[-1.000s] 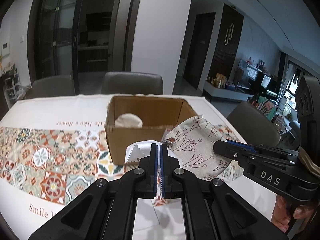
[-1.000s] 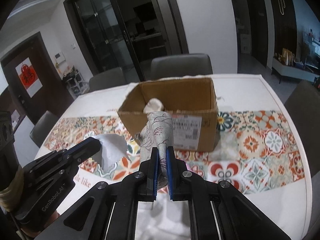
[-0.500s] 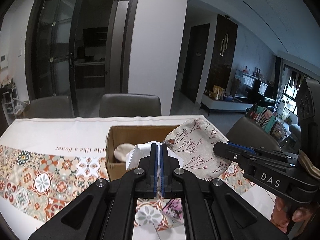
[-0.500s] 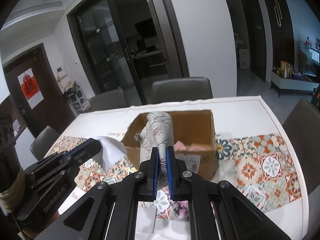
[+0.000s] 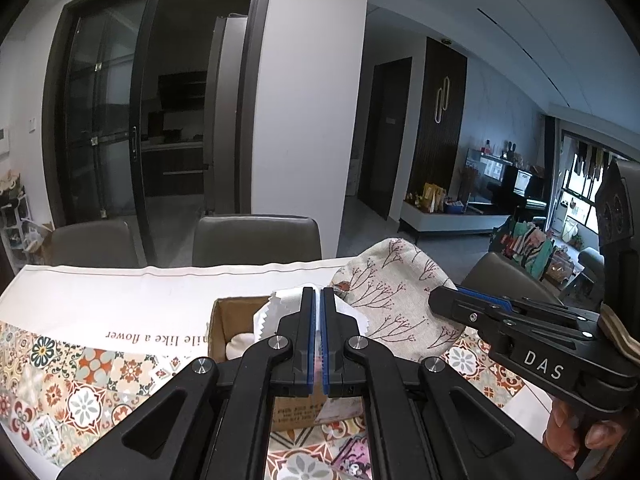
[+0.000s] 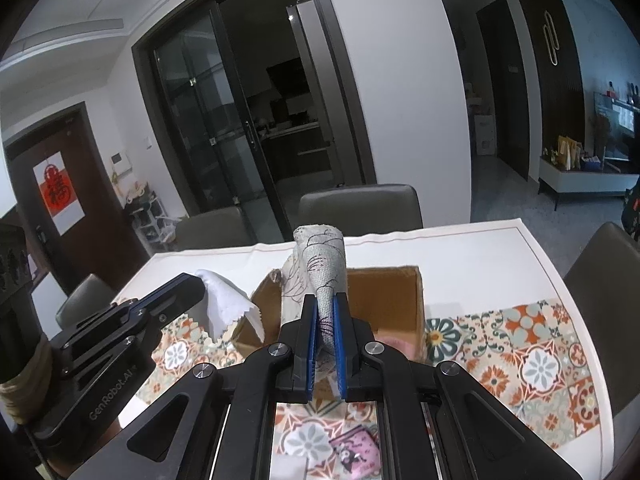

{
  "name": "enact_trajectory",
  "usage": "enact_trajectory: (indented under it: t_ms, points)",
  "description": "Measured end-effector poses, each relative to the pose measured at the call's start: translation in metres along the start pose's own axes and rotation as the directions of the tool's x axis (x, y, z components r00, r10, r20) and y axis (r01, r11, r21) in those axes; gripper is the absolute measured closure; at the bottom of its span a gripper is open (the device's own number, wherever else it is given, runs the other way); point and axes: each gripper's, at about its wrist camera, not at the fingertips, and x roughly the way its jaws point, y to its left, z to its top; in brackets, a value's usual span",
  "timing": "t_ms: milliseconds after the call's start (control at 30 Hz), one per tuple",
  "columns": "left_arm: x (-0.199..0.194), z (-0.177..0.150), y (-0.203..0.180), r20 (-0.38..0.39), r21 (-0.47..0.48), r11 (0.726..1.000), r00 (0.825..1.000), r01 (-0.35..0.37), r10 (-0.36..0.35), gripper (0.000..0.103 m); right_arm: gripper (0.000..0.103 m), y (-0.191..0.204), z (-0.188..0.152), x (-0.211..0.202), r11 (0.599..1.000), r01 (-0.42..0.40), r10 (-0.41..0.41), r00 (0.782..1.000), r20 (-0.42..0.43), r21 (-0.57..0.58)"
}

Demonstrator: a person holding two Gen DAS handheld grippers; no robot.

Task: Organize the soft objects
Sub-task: 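Lower pouch and cloth into the box and open both tools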

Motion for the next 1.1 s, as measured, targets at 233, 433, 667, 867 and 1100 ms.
enact_trajectory:
  t_ms: [233, 433, 667, 867, 1100]
  points:
    - [0.023, 0.006, 0.004, -0.006, 0.009, 1.000, 1.000, -0.001, 0.002, 0.099, 0.094, -0.009, 0.010, 0.018, 1.000, 0.007, -0.007, 1.000, -0.001, 0.008]
    - [0.046, 0.005, 0.010, -0.031, 0.007, 1.000, 1.000, -0.002, 0.002, 0.099, 0.094, -0.017, 0.014, 0.039, 1.000, 0.013, -0.013, 1.000, -0.025, 0.019]
    - [0.072, -0.003, 0.017, -0.081, -0.001, 1.000, 0.997, 0.002, -0.002, 0.099, 0.094, -0.027, 0.011, 0.066, 0.999, 0.026, -0.024, 0.997, -0.077, 0.031]
    - [0.094, -0.014, 0.021, -0.138, 0.001, 1.000, 0.990, 0.006, -0.005, 0.099, 0.094, -0.034, 0.004, 0.087, 0.999, 0.043, -0.038, 0.991, -0.126, 0.034]
    - [0.117, -0.031, 0.026, -0.213, -0.005, 1.000, 0.977, 0.006, -0.007, 0.099, 0.094, -0.037, -0.004, 0.111, 0.998, 0.056, -0.050, 0.982, -0.181, 0.025]
